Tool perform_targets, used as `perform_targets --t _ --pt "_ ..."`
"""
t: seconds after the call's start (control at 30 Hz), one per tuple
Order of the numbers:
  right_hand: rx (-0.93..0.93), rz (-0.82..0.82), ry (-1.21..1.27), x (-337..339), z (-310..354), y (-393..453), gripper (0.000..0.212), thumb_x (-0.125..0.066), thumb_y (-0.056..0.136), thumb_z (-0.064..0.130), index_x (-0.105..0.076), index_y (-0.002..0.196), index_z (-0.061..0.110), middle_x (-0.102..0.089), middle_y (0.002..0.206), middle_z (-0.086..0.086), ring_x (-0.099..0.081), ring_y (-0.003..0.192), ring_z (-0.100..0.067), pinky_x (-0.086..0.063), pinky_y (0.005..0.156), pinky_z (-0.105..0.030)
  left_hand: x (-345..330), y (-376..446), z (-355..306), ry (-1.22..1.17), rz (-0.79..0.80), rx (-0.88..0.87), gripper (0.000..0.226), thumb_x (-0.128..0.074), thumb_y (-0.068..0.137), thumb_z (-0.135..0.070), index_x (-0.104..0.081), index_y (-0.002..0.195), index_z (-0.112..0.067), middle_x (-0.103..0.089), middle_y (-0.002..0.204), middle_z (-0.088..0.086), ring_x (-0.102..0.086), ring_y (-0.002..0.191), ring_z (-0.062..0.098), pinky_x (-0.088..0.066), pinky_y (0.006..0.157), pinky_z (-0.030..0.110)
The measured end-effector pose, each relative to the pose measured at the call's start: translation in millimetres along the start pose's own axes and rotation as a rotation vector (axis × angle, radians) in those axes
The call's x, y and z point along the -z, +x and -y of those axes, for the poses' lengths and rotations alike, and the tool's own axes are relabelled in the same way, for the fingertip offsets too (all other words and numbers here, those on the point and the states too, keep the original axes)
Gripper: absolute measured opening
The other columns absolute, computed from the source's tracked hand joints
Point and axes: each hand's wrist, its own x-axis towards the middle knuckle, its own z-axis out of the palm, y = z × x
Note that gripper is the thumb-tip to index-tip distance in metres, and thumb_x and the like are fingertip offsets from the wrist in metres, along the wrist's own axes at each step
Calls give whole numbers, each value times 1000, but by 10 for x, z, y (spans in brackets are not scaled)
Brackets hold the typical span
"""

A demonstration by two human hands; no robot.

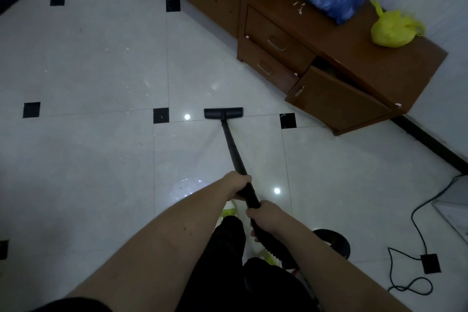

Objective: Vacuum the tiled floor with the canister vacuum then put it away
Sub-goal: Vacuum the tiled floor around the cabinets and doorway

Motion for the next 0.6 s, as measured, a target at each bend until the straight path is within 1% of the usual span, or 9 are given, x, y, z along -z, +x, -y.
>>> perform_targets --t 0.1,0.2,0.27,0.37,0.43,0.5,0.6 --pt "10 -30 -35 6 25 50 28 -46 94 13 -51 117 -2 -56 72 -14 -60 62 -26 -55 63 -38 -27 18 -17 -15 -4 -19 39 -55 91 -17 -51 123 5 -63 112 23 -66 85 31 -56 49 30" --pt "15 -44 -44 45 -67 50 30 -46 94 13 -49 120 -2 -56 73 -15 -60 66 -29 -55 65 -39 -127 12 17 -27 8 -12 37 -53 92 -17 -53 122 5 -64 110 22 -66 80 28 -54 48 28" --pt "10 -52 -57 85 -184 17 30 -46 94 13 -49 120 -3 -56 74 -15 -60 66 -29 -54 64 -39 -239 -13 66 -11 13 -3 36 -51 93 -17 -53 122 4 -65 103 19 -66 75 25 -52 44 26" --pt "19 -69 -71 161 -421 -68 30 -46 95 13 -49 120 -3 -57 76 -15 -61 67 -29 -53 59 -36 -468 -90 179 3 27 8 33 -50 93 -15 -53 120 3 -63 91 14 -65 71 23 -51 44 24" --pt "21 -72 -61 228 -619 -137 30 -47 96 14 -49 120 -3 -57 76 -15 -60 62 -26 -52 54 -33 -663 -136 287 6 42 10 33 -51 93 -14 -53 120 3 -63 91 14 -65 73 24 -53 48 27" --pt "11 -67 -49 304 -851 -223 30 -47 96 15 -48 119 -3 -57 75 -14 -60 56 -23 -50 48 -27 -883 -195 414 9 64 16 34 -52 92 -13 -52 121 4 -63 93 16 -65 76 26 -56 55 31" --pt "25 -72 -92 428 -1250 -335 20 -48 95 17 -51 107 2 -56 75 -8 -57 55 -16 -45 49 -24 -1239 -285 608 38 99 31 34 -53 91 -13 -52 121 3 -63 95 16 -66 79 27 -57 62 34"
